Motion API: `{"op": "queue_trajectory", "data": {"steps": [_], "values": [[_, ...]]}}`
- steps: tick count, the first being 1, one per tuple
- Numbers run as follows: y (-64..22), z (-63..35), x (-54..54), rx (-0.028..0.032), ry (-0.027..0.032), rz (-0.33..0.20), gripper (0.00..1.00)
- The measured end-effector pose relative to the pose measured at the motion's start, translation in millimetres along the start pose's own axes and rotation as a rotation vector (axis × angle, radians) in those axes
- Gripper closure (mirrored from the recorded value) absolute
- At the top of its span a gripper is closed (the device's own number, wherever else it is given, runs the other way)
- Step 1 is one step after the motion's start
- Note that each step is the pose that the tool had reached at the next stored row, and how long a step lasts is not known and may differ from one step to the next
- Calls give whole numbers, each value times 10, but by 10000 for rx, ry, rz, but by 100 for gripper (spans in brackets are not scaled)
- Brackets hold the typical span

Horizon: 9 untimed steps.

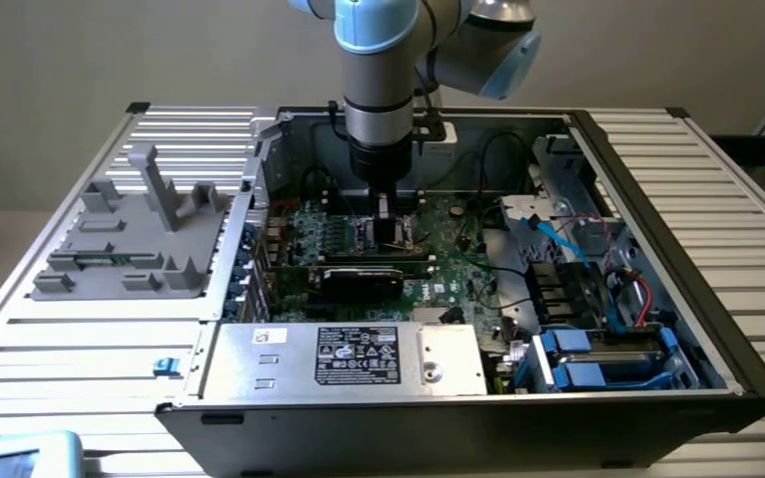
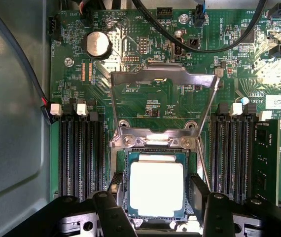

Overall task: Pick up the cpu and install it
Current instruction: 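Place the cpu into insertion slot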

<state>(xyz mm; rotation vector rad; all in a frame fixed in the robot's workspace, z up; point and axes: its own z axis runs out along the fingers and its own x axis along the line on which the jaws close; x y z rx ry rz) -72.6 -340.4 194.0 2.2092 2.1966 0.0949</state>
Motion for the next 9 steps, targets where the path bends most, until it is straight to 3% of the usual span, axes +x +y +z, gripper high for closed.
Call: {"op": "queue_trajectory", "data": {"steps": [4,9], "values": [[1,-17,0,1,26,2,36],[8,-133,3,1,73,4,36]]}}
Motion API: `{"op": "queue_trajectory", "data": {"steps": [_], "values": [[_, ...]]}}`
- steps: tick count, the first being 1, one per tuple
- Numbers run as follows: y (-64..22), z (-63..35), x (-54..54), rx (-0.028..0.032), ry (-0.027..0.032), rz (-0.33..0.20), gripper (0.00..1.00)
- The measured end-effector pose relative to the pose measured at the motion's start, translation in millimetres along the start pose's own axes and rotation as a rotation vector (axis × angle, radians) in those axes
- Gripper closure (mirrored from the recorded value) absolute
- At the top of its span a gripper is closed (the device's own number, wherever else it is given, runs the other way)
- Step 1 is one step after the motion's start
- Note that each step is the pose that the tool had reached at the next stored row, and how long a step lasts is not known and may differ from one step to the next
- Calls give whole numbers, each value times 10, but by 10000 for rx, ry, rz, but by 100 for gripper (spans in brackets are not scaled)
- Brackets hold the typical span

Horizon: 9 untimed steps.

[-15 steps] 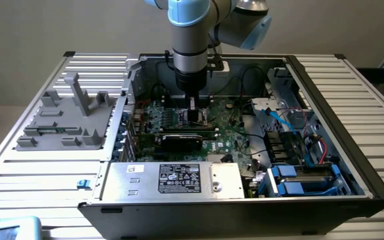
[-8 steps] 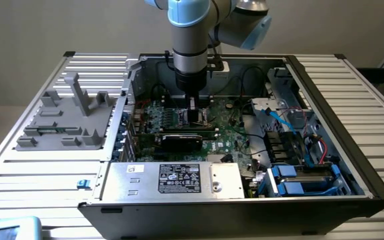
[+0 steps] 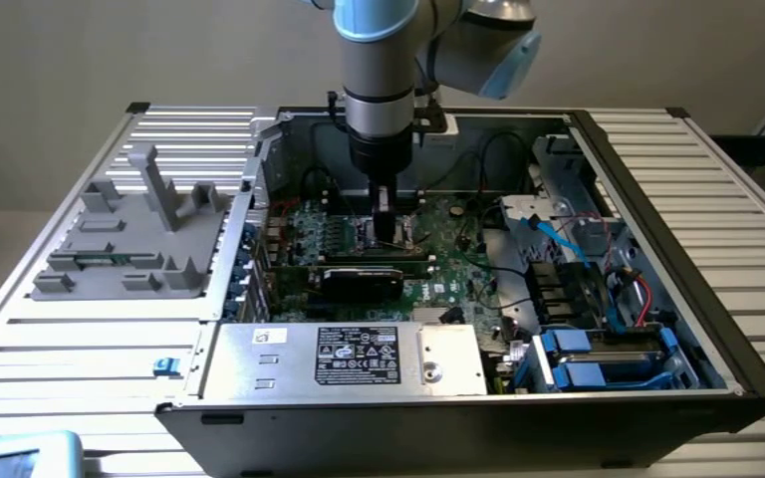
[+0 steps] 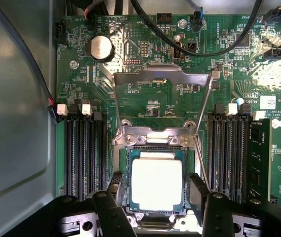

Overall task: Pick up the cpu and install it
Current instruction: 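Place the cpu into insertion slot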

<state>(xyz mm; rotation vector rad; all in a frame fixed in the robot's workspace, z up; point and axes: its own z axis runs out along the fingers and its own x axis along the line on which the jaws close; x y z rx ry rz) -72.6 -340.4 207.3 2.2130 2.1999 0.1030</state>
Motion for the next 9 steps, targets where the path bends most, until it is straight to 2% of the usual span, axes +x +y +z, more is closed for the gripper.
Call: {"op": "queue_trajectory", "data": {"steps": [9], "values": [[22,-331,7,3,47,3,36]]}}
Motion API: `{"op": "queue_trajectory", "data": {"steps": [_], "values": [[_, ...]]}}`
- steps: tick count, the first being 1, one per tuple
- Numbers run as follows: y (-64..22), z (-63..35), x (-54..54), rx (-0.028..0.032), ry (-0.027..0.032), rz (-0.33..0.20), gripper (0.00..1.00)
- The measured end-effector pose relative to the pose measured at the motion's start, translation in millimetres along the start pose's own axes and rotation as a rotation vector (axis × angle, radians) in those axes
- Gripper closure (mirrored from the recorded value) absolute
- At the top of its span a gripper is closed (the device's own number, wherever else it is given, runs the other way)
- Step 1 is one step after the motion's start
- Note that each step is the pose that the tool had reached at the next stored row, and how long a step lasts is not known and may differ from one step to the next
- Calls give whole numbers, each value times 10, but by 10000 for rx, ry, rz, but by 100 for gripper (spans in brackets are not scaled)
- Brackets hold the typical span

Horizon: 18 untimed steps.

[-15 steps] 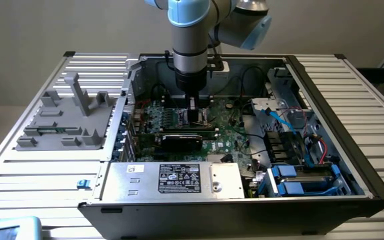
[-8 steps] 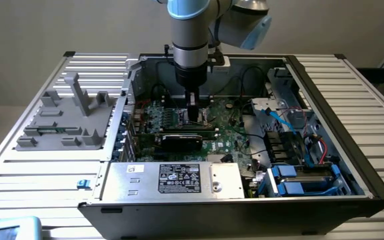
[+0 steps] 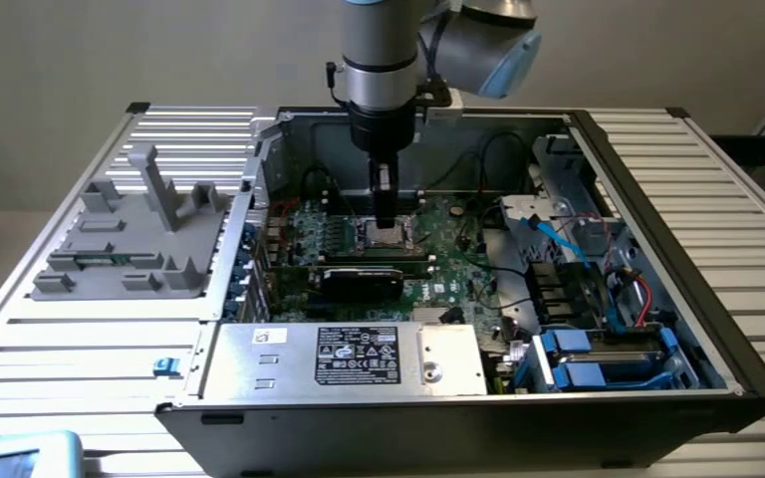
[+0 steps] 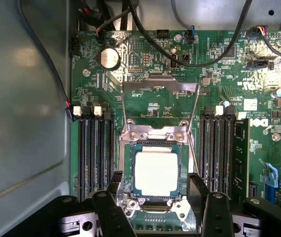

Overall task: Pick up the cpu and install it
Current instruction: 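Place the cpu into insertion slot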

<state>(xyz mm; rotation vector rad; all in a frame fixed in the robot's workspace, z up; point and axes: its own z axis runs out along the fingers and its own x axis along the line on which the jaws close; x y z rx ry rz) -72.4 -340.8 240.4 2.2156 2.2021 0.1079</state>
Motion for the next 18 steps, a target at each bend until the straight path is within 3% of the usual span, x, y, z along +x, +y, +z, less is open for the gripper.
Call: {"op": "queue_trajectory", "data": {"steps": [5,10,18], "values": [[18,-221,6,3,-3,0,36],[30,-363,10,1,0,-2,36],[32,-382,10,1,0,0,36]]}}
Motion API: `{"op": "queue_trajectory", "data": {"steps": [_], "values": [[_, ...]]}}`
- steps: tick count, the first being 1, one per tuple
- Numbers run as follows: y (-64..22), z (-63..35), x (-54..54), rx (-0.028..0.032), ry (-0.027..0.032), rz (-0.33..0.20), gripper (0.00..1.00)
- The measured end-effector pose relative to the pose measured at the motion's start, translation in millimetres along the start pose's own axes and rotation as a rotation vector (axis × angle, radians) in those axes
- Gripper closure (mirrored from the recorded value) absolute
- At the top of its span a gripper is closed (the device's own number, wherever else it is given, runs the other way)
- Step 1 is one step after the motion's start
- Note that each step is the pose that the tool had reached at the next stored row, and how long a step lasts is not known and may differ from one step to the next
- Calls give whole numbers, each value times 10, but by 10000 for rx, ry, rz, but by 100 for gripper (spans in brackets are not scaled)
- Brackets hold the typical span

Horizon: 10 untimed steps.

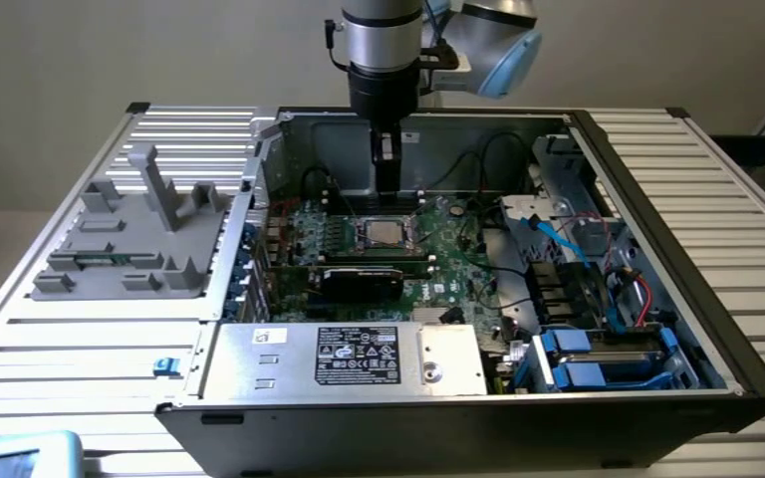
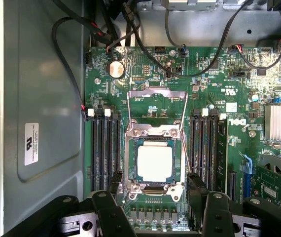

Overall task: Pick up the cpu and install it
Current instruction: 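Place the cpu into insertion slot, then close the cpu cover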

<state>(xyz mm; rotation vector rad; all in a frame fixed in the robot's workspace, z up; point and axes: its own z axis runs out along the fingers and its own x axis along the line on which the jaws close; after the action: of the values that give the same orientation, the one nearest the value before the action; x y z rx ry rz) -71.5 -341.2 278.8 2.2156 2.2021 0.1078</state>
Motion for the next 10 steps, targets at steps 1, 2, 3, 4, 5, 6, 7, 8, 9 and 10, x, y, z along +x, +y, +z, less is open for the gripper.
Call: {"op": "queue_trajectory", "data": {"steps": [1,2,3,4,5,6,7,8,9,10], "values": [[0,0,0,0,0,0,36],[0,0,0,0,0,0,36],[0,0,0,0,0,0,36],[0,0,0,0,0,0,36],[0,0,0,0,-1,0,36],[0,0,0,0,0,0,36],[0,0,0,0,-1,0,36],[0,0,0,0,0,0,36],[0,0,0,0,0,0,39],[0,0,0,0,0,0,45]]}}
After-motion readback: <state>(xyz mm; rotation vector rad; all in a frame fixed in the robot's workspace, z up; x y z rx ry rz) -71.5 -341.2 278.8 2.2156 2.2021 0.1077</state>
